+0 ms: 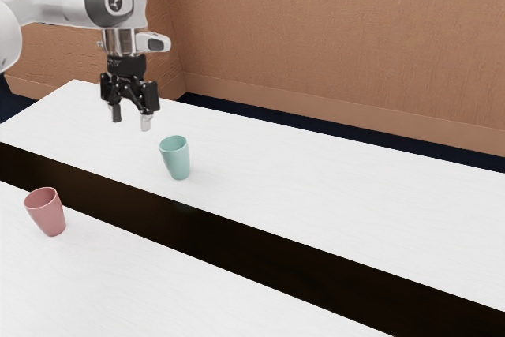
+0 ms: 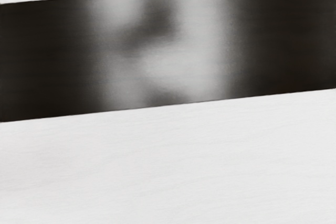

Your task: Place the right cup onto the left cup

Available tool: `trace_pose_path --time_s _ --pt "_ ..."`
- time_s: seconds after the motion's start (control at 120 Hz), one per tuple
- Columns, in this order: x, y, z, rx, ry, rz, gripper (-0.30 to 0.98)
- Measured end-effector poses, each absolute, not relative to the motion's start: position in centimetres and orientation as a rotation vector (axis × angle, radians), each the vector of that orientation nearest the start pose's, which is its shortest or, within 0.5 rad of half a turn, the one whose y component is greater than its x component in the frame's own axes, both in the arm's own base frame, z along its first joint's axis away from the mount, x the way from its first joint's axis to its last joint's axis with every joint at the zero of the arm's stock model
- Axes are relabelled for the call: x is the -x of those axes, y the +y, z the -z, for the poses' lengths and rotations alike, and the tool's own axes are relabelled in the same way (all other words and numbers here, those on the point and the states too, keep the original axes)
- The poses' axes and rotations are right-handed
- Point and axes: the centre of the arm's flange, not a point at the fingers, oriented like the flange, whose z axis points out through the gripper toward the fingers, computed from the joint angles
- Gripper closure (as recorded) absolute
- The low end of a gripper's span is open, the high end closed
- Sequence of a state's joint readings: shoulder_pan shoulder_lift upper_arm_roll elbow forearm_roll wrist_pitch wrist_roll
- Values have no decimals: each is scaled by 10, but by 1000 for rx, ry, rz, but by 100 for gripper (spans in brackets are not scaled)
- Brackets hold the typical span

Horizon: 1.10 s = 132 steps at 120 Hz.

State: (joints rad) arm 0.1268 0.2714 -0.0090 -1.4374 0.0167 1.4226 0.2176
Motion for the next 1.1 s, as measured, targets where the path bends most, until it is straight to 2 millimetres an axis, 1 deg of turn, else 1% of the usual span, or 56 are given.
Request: trace_pose_path --time_s 0.075,0.117,0.158,0.2,0.267,0.342,0.417,0.508,0.567,0.625,0.708,0.767,0.808,0.833,0.917,1.017,1.1 --pt "-613 78 -520 3157 169 -358 0" --pt "-617 87 -517 3165 157 -327 0" --pt "-626 101 -504 3174 134 -307 0" --pt "-639 110 -491 3181 125 -287 0" --pt "-657 115 -470 3188 132 -266 0" --pt "-671 118 -438 3193 142 -269 0" --pt "-676 121 -413 3195 147 -267 0" --pt "-679 129 -398 3193 143 -237 0" --pt "-683 139 -388 3194 130 -220 0" --pt "-686 152 -386 3193 113 -189 0" --pt "-689 163 -383 3188 101 -164 0" --pt "-693 170 -390 3180 95 -122 0" --pt "-701 177 -399 3172 92 -73 0" --pt "-704 179 -401 3169 94 -55 0" --pt "-713 178 -399 3166 112 -28 0" --pt "-716 173 -393 3168 133 -29 0" --pt "-715 174 -380 3173 138 -47 0"
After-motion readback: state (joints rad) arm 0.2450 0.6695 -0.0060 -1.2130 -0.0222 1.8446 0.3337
